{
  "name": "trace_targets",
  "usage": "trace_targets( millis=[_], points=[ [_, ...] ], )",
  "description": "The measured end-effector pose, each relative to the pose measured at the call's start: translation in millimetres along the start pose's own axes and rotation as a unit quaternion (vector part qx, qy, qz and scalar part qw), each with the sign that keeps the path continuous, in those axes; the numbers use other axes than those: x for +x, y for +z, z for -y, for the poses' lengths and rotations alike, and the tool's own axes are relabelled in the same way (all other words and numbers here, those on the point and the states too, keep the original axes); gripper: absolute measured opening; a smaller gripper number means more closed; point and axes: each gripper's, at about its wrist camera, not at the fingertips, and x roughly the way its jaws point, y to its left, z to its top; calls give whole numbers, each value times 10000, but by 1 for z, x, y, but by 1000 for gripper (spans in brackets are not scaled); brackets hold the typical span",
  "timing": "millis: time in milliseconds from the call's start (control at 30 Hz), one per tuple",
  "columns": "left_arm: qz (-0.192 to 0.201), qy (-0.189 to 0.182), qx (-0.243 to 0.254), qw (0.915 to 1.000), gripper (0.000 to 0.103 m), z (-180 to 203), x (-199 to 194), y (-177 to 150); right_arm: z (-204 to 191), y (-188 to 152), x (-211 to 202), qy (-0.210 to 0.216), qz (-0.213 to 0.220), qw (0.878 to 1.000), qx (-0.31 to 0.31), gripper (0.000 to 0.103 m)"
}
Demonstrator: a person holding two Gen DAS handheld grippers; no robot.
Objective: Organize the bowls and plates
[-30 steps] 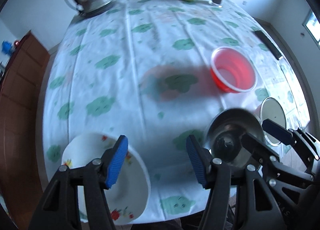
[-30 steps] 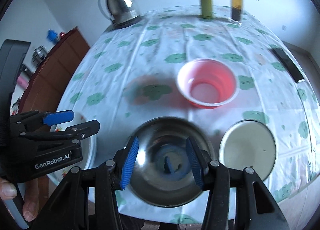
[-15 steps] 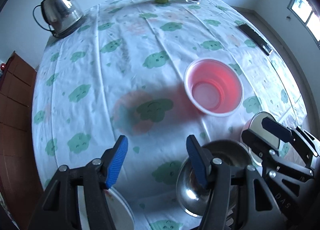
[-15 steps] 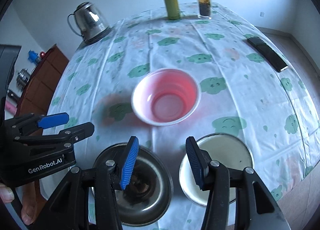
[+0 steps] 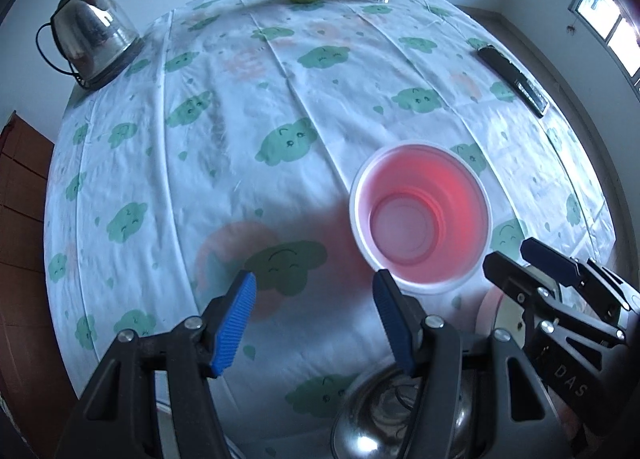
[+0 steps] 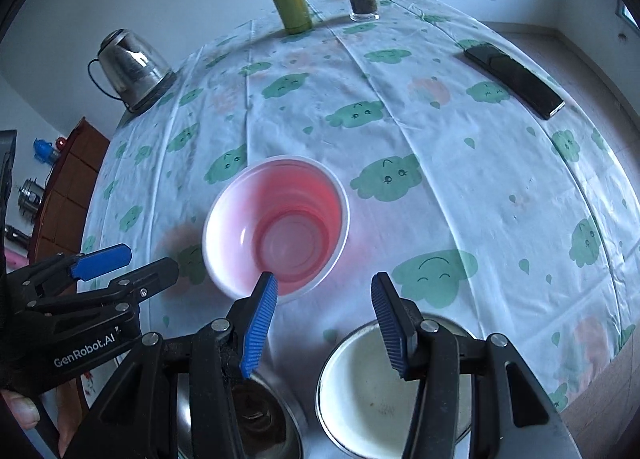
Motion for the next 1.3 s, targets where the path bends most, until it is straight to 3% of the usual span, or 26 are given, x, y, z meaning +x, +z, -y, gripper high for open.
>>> trace_targets(
  millis=[333, 467, 667, 767, 833, 900, 967, 1300],
  points=[
    [-218, -61, 37, 9997, 62, 8, 26, 12, 10, 12, 20, 32, -253, 9995, 211, 51],
    [-277, -37, 86, 9996, 62, 11, 32, 14, 9, 14, 25, 63, -332, 9992, 219, 41],
    [-341, -55, 144, 9993, 60, 14, 38, 15, 6, 15, 33, 70, -425, 9988, 213, 36],
    [-361, -106, 202, 9991, 44, 17, 40, 16, 6, 15, 36, 80, -488, 9986, 203, 26],
    [-425, -238, 212, 9986, 21, 18, 41, 16, 5, 15, 36, 112, -489, 9986, 188, 24],
    [-432, -284, 293, 9982, 13, 23, 41, 15, 3, 15, 36, 138, -497, 9986, 140, 20],
    [-368, -192, 374, 9984, 12, 26, 39, 14, 1, 15, 36, 134, -503, 9986, 92, 15],
    [-236, -194, 364, 9989, 11, 25, 27, 15, -2, 17, 30, 172, -477, 9987, 62, 13]
  ],
)
